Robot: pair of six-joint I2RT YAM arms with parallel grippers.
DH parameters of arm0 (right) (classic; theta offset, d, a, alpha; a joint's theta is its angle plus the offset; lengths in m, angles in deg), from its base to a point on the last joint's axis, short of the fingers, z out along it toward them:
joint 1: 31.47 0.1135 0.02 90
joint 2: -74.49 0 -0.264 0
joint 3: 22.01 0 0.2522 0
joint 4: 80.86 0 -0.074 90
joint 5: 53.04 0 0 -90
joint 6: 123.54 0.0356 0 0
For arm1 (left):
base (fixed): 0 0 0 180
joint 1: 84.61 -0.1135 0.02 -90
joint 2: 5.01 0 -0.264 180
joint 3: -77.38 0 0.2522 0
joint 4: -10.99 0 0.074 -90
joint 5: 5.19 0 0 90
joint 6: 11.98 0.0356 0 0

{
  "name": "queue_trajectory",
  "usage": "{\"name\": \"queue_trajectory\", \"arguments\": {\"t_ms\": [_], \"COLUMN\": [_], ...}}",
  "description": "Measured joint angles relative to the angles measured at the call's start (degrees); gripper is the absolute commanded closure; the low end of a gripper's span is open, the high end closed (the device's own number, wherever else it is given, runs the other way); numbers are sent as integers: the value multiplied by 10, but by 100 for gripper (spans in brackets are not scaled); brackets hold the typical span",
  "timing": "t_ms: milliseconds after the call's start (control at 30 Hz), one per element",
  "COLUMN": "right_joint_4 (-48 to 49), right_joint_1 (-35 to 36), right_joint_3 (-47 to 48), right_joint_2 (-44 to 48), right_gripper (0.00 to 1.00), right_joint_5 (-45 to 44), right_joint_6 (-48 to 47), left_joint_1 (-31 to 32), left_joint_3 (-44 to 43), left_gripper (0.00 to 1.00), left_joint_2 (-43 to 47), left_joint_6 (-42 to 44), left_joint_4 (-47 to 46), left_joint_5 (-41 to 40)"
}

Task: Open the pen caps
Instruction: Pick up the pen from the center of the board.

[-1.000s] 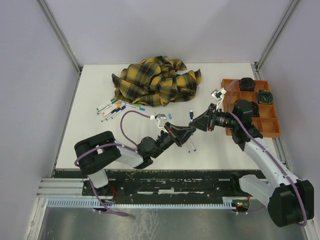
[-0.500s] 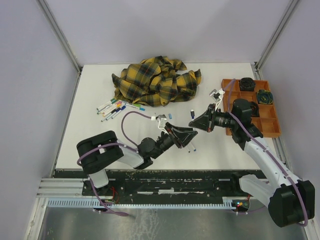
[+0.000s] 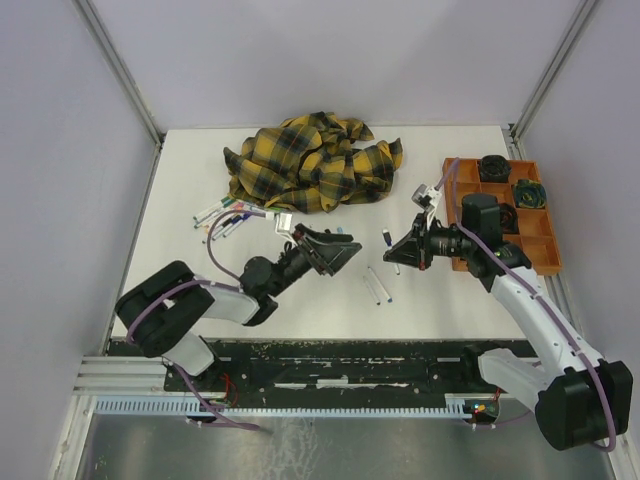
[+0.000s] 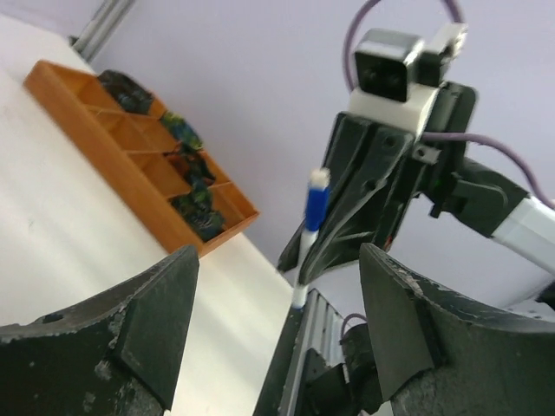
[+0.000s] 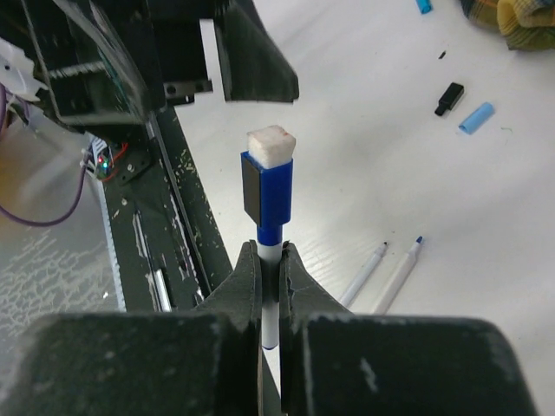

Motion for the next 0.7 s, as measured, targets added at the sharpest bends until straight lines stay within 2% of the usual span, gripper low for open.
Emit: {"name": "queue_trajectory", "arguments": {"t_ms": [300, 500, 633, 700], "right_joint_4": [-92, -110, -112, -113], "right_joint_1": [-4, -6, -7, -7], "right_joint_3": [37, 38, 38, 38], "right_joint_2": [-50, -51, -51, -51], "right_gripper": [100, 100, 100, 100], "right_joint_5": [19, 26, 29, 31], "right_joint_6": [-83, -95, -97, -98], "left_joint_1": [-11, 5, 11, 12], "left_joint_3": [-120, -150, -163, -170], "left_gripper": [33, 40, 52, 54], "left_joint_2": [-5, -55, -77, -82], "left_joint_6": [-27, -36, -43, -45], "left_joint_4": [89, 117, 133, 138], "left_joint_5": [94, 107, 113, 115]}}
